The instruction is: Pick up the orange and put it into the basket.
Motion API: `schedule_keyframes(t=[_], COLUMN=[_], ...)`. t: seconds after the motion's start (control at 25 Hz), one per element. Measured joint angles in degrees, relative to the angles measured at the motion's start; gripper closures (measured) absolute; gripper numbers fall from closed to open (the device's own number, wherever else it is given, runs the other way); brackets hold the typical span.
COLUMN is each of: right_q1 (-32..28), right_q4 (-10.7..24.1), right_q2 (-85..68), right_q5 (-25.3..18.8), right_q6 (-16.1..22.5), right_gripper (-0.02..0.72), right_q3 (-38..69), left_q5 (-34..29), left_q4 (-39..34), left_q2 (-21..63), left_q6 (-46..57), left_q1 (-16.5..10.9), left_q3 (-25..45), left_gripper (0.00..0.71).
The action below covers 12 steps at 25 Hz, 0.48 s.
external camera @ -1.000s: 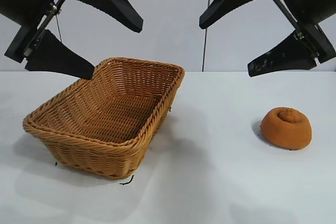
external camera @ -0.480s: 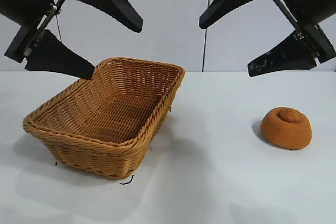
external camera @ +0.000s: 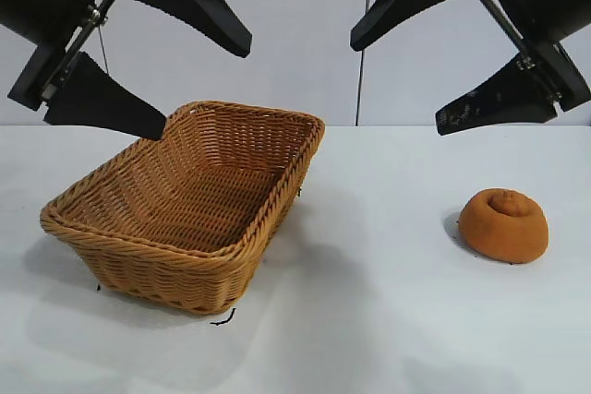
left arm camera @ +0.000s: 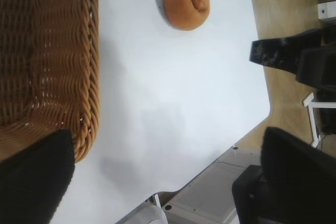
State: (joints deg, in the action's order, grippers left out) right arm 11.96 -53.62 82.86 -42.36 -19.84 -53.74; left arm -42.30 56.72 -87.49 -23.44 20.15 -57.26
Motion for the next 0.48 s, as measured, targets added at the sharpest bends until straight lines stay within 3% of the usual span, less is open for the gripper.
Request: schedule_keyframes(t=[0.48], right_q1=[0.0], right_q4=[0.0], right_q2=[0.0], right_q5=[0.0], right_q6=[0.0], right_gripper=[0.008], right_q3=[0.0], left_q5=[0.0], left_q4=[0.0], left_q2=[0.0], left_q6=[1.1], left_q1=[0.0], left_q3=[0.0], left_gripper=[0.018])
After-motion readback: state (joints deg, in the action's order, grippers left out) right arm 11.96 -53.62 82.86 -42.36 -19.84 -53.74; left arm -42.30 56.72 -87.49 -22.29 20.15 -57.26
